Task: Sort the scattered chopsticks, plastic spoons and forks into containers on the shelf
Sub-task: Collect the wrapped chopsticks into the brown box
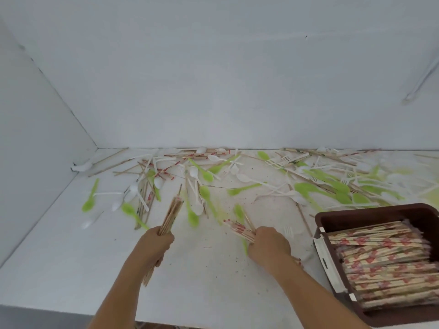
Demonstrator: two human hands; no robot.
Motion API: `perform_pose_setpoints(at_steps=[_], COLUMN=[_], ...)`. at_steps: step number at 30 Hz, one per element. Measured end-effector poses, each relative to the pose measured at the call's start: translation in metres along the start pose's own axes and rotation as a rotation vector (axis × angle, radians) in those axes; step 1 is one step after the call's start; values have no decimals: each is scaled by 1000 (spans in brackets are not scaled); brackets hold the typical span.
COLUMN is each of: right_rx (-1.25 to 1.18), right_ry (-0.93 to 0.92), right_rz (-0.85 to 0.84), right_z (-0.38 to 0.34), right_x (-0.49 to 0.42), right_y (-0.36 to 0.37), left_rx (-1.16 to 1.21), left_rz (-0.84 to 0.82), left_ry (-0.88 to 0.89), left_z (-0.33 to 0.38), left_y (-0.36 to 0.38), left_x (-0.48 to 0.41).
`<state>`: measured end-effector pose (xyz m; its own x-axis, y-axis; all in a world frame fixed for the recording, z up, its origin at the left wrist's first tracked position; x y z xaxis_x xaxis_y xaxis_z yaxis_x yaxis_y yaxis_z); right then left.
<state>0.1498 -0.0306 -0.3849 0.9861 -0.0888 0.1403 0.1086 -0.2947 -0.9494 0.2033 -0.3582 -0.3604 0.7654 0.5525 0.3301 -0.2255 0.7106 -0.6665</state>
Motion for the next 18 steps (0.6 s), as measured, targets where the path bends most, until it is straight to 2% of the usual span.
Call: perform_pose_setpoints(at_steps=[4, 8, 12, 16, 18], right_rx=[-43, -300, -444, -500, -505], right_ry=[99, 242, 339, 350, 344], right_rz=[13, 31, 64, 98, 103], right_z=[-1, 3, 3, -14, -31], right_x=[-6, -15, -17, -12, -7], right_y=[-16, -30, -41, -48, -50], left_rx=[193, 298, 329, 257, 355], left_rz=[45, 77, -6, -83, -172], left_ry=[-31, 11, 106, 228, 218], left_z=[-14, -9, 0, 7, 9], left_y=[-17, -29, -39, -42, -36], left_x=[-11, -23, -36, -54, -66])
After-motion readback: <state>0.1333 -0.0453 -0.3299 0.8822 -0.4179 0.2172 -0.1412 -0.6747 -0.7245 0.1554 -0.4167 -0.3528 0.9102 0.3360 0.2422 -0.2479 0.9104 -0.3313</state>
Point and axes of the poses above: each hand's wrist, its own x-axis away from the middle knuckle, its own y-axis out of the palm, z = x × y, the point moved 8 cm from there along -x, towards the middle knuckle, and after that the axes turned 15 degrees about z, right-handed, at the moved point
